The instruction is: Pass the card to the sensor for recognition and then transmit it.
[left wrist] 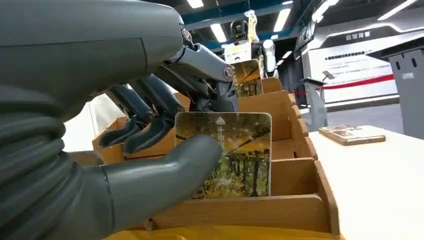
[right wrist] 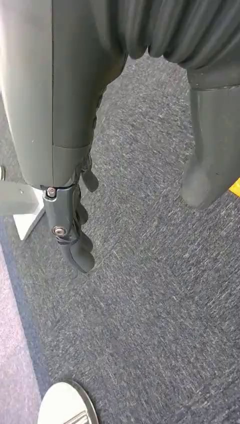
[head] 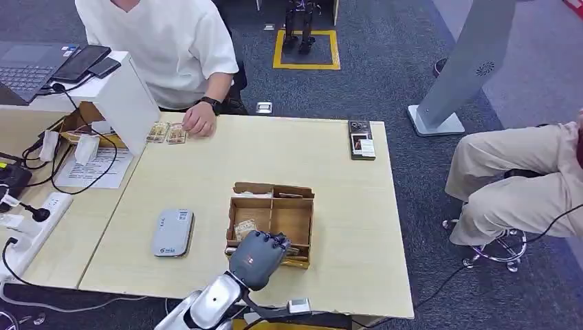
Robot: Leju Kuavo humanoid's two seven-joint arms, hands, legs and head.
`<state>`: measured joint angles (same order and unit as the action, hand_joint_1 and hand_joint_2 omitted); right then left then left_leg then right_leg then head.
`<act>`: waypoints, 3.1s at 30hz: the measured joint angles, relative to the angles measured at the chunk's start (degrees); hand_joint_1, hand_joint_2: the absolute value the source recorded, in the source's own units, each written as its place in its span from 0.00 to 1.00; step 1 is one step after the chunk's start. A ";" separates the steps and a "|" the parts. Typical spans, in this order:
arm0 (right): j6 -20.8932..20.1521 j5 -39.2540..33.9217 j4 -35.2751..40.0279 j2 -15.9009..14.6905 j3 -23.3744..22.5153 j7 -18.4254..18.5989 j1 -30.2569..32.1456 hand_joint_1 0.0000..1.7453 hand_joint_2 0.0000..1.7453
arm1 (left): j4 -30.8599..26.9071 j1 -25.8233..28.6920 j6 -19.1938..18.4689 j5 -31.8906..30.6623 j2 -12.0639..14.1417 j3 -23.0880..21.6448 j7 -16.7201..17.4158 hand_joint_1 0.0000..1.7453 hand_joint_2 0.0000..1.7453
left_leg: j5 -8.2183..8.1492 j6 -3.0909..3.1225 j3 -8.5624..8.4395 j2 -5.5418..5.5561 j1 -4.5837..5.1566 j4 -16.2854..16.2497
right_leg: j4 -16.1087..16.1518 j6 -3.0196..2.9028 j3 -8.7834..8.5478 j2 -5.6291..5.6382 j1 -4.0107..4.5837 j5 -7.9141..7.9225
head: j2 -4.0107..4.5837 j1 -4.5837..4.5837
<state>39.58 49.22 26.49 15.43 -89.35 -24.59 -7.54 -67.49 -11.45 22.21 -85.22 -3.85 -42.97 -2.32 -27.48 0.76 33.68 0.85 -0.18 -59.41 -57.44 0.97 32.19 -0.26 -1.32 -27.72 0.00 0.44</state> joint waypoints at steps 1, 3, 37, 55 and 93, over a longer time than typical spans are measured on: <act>0.00 0.00 -0.02 0.00 0.00 -0.02 0.00 0.00 1.00 | 0.00 0.01 0.02 0.00 0.00 0.00 -0.07 1.00 1.00 | 0.00 0.00 0.00 0.00 0.00 0.00 | 0.00 0.00 0.00 0.00 0.00 0.00 | 0.00 0.00; 0.00 0.02 -0.02 0.00 0.00 -0.04 0.00 0.00 1.00 | 0.00 0.05 0.04 0.02 0.00 0.00 -0.09 1.00 1.00 | 0.00 0.00 0.00 0.00 0.00 0.00 | 0.00 0.00 0.00 0.00 0.00 0.00 | -0.02 0.00; 0.00 -1.07 0.20 0.63 0.00 -0.09 0.20 0.00 1.00 | -15.32 7.79 17.49 38.77 -6.63 7.73 -25.63 1.00 1.00 | -0.01 0.02 0.05 0.02 0.00 0.00 | 0.00 0.01 0.03 -0.04 0.00 -0.01 | 0.00 -0.04; 0.00 1.99 0.79 1.07 0.00 0.02 0.33 0.00 1.00 | -9.33 -0.03 17.53 47.60 -9.53 24.31 -16.19 1.00 1.00 | 0.03 -0.03 0.04 0.02 -0.01 0.00 | -0.01 0.00 0.02 -0.03 0.01 0.02 | 0.00 -0.02; 0.00 4.09 -1.64 -0.04 0.00 0.55 -0.46 0.00 1.00 | 5.16 -7.85 17.66 33.49 -13.66 44.65 -17.55 0.00 1.00 | 0.03 -0.03 0.06 0.01 -0.01 0.00 | -0.01 0.00 0.05 0.01 0.01 0.01 | -0.02 0.00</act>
<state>39.58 53.31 24.85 15.39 -89.35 -24.04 -8.00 -62.34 -19.31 39.87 -51.73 -17.51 1.68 -19.86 -27.45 0.72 33.74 0.87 -0.19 -59.40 -57.46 0.97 32.25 -0.25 -1.32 -27.71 -0.02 0.44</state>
